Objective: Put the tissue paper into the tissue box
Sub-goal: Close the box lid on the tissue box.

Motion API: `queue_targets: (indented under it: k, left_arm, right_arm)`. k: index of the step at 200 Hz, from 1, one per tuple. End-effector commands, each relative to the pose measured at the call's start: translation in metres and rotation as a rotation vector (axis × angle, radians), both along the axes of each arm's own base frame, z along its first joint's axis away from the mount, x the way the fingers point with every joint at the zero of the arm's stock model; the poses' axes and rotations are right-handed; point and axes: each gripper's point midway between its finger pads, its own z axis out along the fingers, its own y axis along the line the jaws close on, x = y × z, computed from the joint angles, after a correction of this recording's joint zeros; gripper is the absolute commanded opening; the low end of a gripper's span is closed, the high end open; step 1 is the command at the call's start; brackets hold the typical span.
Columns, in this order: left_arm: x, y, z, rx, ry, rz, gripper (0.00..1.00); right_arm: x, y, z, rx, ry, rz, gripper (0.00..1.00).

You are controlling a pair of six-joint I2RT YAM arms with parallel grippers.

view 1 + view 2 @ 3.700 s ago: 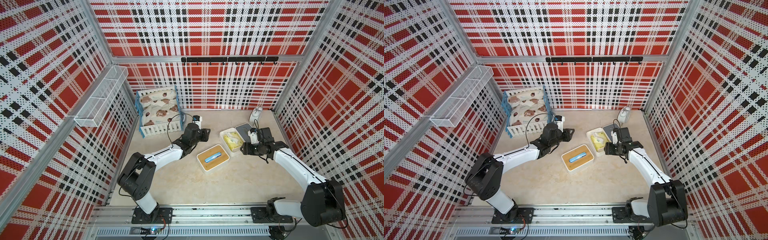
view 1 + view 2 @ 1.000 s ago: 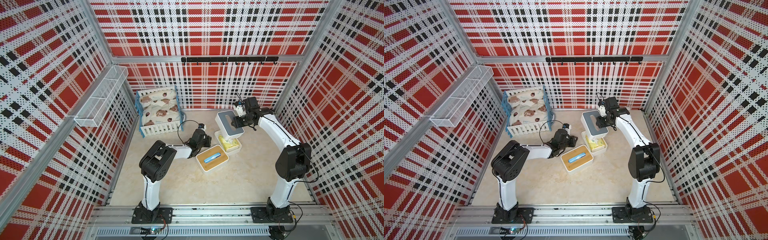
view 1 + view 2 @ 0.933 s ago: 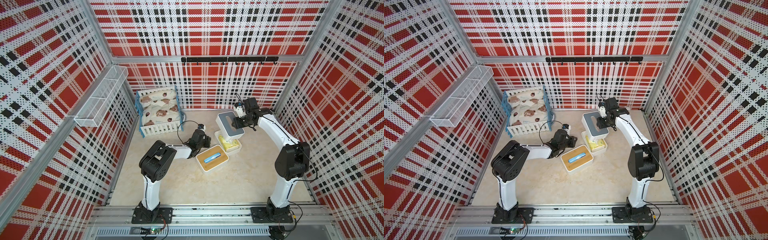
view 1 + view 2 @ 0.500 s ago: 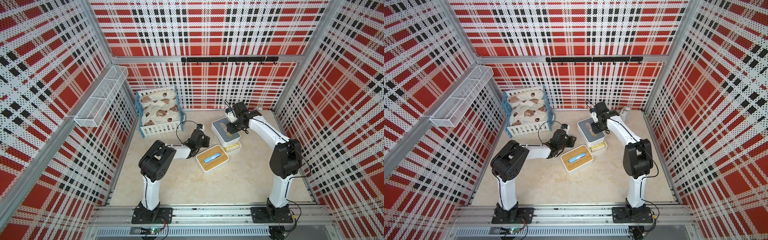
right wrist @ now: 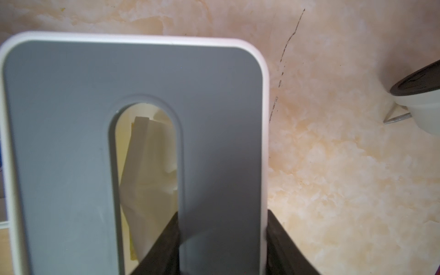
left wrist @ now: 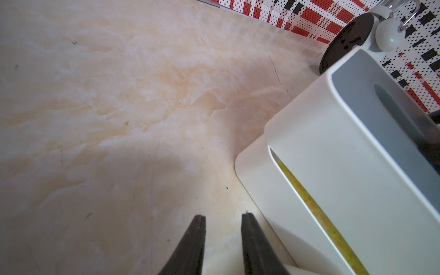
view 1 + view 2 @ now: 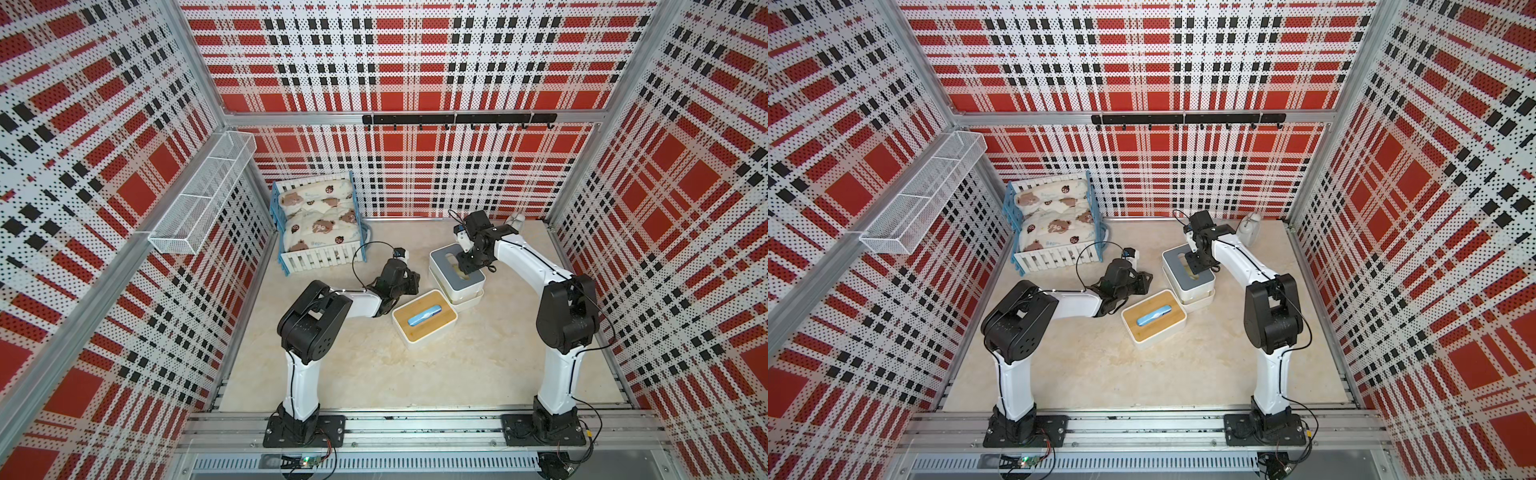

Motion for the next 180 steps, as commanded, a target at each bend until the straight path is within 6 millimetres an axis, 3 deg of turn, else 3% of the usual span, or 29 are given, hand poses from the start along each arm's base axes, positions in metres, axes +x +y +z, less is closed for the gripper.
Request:
queue_targets:
  k: [1, 36, 120, 180]
  left_arm:
    - [0.000, 0.002, 0.012, -0.025, -0.022, 0.001, 0.32]
    - [0.001, 0.002, 0.013, -0.027, -0.024, 0.002, 0.32]
    - [0.000, 0.001, 0.013, -0.030, -0.024, 0.001, 0.32]
    - [-0.001, 0.000, 0.012, -0.029, -0.023, -0.001, 0.32]
  right_arm:
    - [-0.005, -0.009, -0.006, -0.028, 0.024, -0.024, 0.14]
    - [-0.013, -0.016, -0.010, -0.057, 0.049, -0.045, 0.13]
    - [-0.025, -0.019, 0.008, -0.033, 0.021, -0.053, 0.12]
    - [-0.022, -0.008, -0.012, -0.027, 0.093, -0.022, 0.11]
